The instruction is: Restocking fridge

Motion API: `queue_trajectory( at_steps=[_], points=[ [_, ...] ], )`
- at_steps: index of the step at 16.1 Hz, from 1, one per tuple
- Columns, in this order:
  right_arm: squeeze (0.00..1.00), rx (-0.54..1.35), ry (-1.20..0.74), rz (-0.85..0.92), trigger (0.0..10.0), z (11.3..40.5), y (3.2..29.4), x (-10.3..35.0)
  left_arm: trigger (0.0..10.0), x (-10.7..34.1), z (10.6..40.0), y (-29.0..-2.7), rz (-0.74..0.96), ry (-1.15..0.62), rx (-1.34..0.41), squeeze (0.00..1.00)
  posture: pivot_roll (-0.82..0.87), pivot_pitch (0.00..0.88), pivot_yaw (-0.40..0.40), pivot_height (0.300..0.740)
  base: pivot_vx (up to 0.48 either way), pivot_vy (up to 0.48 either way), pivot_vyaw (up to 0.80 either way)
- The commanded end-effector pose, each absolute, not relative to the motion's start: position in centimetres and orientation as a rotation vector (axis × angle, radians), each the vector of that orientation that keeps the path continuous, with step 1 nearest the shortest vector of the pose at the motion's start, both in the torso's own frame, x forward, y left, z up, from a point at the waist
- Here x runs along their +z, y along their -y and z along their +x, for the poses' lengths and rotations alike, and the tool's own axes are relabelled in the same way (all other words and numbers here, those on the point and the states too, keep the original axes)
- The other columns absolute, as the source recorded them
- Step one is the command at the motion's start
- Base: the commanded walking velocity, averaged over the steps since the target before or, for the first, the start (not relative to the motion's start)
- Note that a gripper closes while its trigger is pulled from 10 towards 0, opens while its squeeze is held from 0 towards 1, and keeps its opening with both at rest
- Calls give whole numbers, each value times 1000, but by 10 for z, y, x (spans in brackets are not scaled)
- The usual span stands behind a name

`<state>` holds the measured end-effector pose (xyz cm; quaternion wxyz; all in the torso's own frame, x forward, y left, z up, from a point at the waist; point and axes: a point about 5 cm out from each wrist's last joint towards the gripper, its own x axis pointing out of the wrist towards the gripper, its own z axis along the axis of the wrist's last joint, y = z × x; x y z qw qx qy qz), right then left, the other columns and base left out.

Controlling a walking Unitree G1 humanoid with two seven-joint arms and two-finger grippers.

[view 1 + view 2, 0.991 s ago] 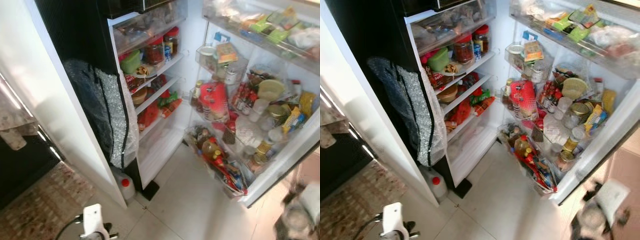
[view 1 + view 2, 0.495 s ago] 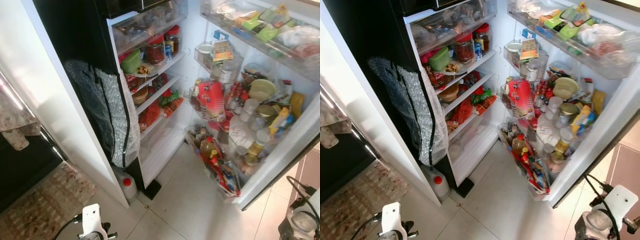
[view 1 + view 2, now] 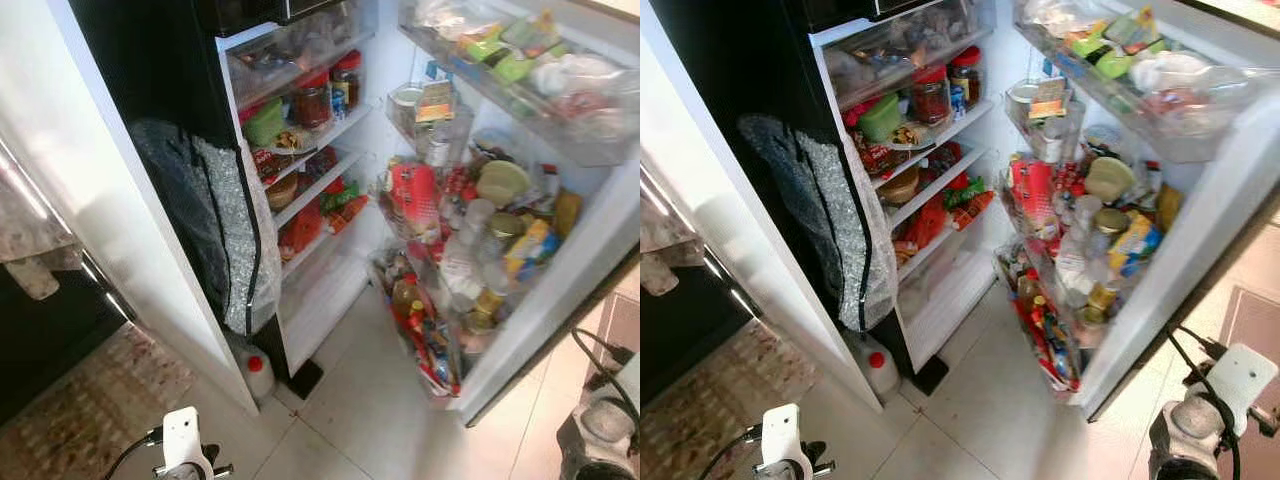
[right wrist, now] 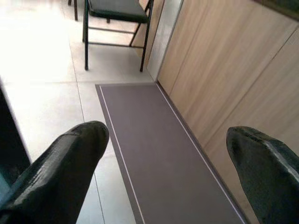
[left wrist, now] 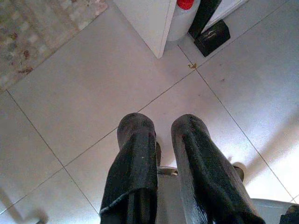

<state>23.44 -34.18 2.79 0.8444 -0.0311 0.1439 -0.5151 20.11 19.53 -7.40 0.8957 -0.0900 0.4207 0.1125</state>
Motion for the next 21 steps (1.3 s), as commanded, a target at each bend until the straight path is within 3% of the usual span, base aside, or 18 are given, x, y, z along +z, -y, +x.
queue_trajectory(
  at_steps=[1,10,21],
  points=[
    [0,-1084,-245,-62,10000,244,341,38,10000,-74,200,-198,-159,-877,238,0,-46,0,36,740,0,0,0],
    [0,-873,-182,-37,10000,266,326,47,10000,-75,199,-198,-155,-878,232,0,-49,0,36,740,0,0,0],
    [0,-250,-131,69,10000,304,281,57,10000,-74,200,-197,-154,-873,228,0,-51,0,31,740,0,0,0]
  ],
)
